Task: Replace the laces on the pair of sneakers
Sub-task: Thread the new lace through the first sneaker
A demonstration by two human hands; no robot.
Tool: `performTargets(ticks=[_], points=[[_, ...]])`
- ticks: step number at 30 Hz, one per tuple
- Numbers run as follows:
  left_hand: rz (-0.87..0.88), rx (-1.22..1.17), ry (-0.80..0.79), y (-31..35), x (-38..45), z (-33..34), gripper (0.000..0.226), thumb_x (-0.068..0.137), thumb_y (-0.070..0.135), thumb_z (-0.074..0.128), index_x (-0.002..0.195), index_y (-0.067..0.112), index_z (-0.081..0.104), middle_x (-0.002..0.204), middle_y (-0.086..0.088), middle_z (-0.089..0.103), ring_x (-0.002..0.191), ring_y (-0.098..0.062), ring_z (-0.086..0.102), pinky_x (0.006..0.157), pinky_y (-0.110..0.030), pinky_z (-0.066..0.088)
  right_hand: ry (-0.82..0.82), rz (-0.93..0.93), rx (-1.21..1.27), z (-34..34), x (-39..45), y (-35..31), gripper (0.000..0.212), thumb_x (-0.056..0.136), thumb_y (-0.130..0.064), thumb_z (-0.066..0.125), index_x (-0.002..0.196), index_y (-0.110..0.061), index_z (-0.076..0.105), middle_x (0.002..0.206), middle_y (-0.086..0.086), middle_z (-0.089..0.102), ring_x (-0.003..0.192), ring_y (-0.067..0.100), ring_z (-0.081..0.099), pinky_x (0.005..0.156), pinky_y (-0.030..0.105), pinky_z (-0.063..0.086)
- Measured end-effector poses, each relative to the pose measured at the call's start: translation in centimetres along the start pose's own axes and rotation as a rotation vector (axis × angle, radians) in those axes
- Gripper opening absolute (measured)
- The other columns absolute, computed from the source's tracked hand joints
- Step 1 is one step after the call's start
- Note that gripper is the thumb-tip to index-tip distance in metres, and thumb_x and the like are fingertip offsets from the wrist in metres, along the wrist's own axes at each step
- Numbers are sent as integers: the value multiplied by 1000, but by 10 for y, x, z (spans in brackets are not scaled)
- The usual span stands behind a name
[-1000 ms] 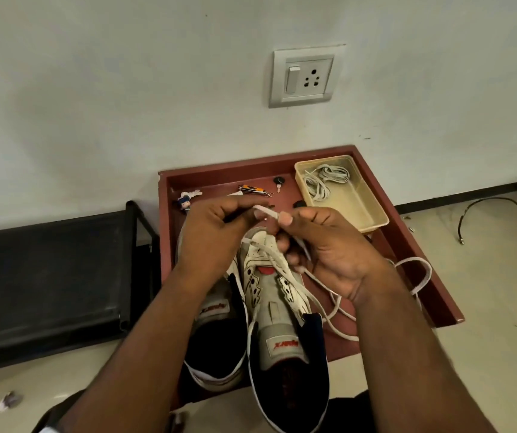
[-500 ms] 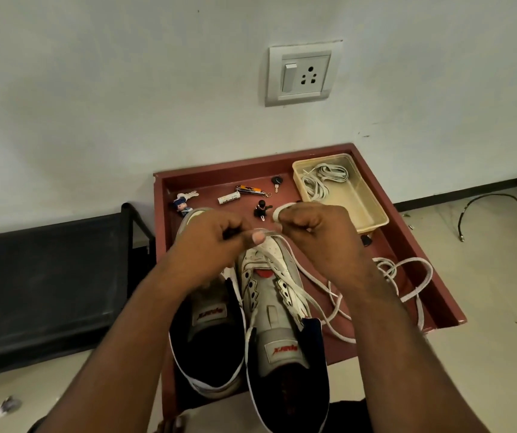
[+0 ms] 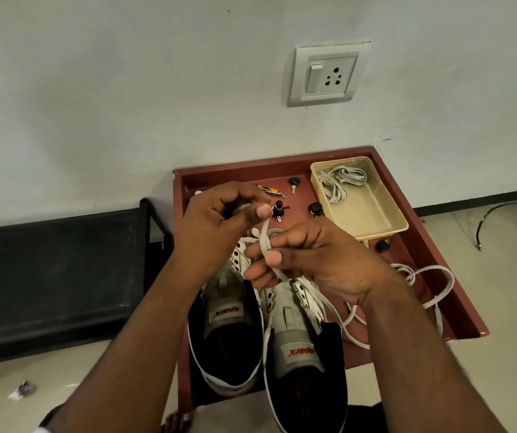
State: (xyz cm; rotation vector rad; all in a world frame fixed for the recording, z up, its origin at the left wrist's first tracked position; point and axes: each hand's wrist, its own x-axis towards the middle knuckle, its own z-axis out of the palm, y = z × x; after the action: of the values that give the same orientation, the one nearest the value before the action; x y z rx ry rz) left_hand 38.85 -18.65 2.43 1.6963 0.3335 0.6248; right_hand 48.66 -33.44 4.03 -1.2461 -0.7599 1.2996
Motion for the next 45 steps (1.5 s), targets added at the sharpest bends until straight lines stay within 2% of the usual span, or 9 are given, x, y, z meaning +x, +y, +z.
performTargets(ticks=[4, 9, 15, 19, 28, 32, 35, 41, 45], points=[[-54, -93, -131, -1, -4, 14, 23, 90, -6, 58, 92, 14, 68, 67, 14, 69, 59, 3, 59, 56, -12, 46, 92, -218, 456, 8, 1, -4, 24, 78, -10, 59, 94, -7, 77, 89, 15, 75, 80, 26, 74, 78, 36, 60], [-171, 217, -259, -11, -5, 22, 22, 95, 23, 61, 84, 8, 73, 58, 1, 63, 42, -5, 46, 46, -18, 36, 391, -457, 641, -5, 5, -2, 25, 82, -9, 57, 98, -7, 76, 107, 15, 72, 104, 27, 69, 88, 37, 57], [-242, 295, -395, -13, -1, 3, 11, 82, 32, 77, 81, 21, 76, 66, -5, 67, 56, -18, 54, 60, -32, 46, 559, -214, -612, -35, 0, 16, 12, 89, -16, 68, 96, -11, 77, 100, -3, 75, 98, 16, 70, 83, 33, 55], [-148, 112, -244, -6, 1, -5, 7, 76, 31, 80, 76, 24, 77, 77, -6, 74, 73, -30, 67, 69, -33, 51, 351, -22, -745, -32, -3, 15, 41, 92, -14, 65, 61, -40, 62, 49, -25, 51, 49, -6, 49, 54, 8, 35], [29, 78, -51, -12, 3, 4, 9, 82, 26, 73, 85, 17, 73, 80, -1, 73, 73, -15, 68, 66, -21, 53, -3, 78, 71, -16, -9, 3, 30, 82, -9, 63, 108, 3, 69, 103, 20, 72, 96, 34, 70, 90, 47, 55], [-57, 110, -224, -10, -2, 14, 33, 94, -3, 55, 82, 25, 67, 67, 19, 67, 64, 5, 60, 62, -9, 44, 105, -239, 602, -5, 1, 3, 29, 84, -8, 52, 105, -3, 73, 103, 17, 73, 92, 28, 72, 82, 42, 59], [-84, 304, -419, -11, -5, 22, 30, 94, 33, 56, 79, 12, 70, 55, 13, 48, 51, -2, 43, 52, -17, 35, 326, -435, 745, -10, 6, 0, 27, 85, -9, 53, 103, -6, 74, 110, 15, 72, 104, 28, 69, 94, 43, 54], [-176, 476, -467, -12, 3, 5, 15, 89, 29, 68, 94, 17, 76, 79, 10, 69, 74, -4, 63, 70, -25, 51, 560, -98, -420, -38, 2, 20, 13, 90, -12, 67, 98, -12, 77, 101, 6, 75, 98, 10, 69, 95, 32, 51], [-147, 482, -424, -12, 5, -10, 9, 80, 26, 77, 82, 17, 76, 79, 0, 71, 77, -18, 67, 71, -36, 53, 364, 158, -489, -42, -2, 26, 11, 89, -12, 68, 91, -7, 77, 87, 5, 76, 84, 8, 69, 87, 32, 54]])
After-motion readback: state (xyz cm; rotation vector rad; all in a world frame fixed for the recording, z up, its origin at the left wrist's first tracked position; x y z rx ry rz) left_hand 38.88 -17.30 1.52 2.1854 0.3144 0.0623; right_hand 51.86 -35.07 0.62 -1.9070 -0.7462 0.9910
